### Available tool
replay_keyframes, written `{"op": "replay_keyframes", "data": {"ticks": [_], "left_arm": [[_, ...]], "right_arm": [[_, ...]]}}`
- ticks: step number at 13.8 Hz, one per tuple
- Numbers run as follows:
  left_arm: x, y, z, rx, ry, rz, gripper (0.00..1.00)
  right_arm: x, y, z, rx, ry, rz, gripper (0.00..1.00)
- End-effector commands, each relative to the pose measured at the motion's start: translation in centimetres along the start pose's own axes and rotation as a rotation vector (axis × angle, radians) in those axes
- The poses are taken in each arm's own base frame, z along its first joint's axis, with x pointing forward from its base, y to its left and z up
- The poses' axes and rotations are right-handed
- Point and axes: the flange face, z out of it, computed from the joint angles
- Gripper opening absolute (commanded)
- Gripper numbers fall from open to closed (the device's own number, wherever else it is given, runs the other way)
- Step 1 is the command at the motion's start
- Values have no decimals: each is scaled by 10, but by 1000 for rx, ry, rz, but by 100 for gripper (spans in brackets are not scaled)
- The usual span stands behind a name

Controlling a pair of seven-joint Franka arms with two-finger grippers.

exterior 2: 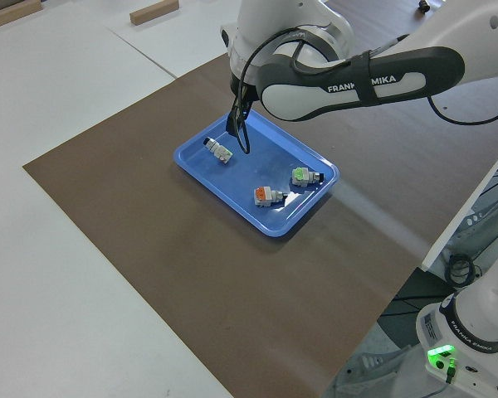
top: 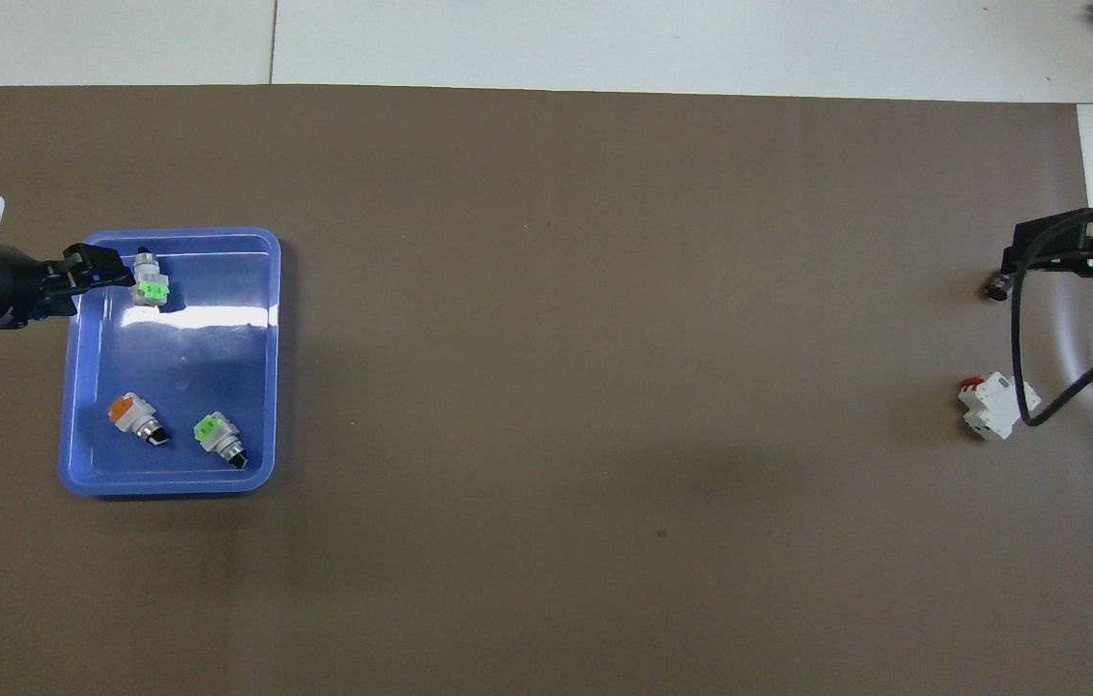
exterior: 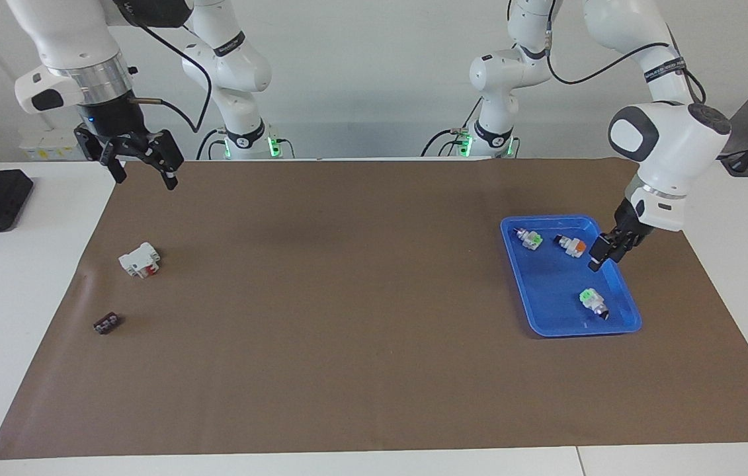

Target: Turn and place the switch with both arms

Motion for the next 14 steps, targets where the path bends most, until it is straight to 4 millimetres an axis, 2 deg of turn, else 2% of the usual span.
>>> {"op": "replay_keyframes", "data": {"ticks": [1, 3, 6, 8, 11, 12, 14], "left_arm": [[26, 14, -26, 21, -43, 39, 100], [28, 21, -43, 19, -54, 51, 100], [28, 36, -88, 18, -85, 78, 100], [21, 42, -117, 25, -121, 93, 100], [3, 72, -150, 113, -175, 177, 100], [-7, 90, -157, 158, -189, 220, 100], [-25, 117, -162, 235, -213, 296, 100]], "right_arm": [[-9, 5, 5, -35, -44, -12, 99], [-9, 11, 6, -28, -58, 3, 99], [-11, 11, 7, -30, -64, -3, 99], [-10, 12, 10, -28, -64, -6, 99], [-14, 0, 10, -27, -74, -29, 99], [-12, 13, 10, -25, -79, -9, 99], [-11, 19, 12, -20, -89, -35, 99]]}}
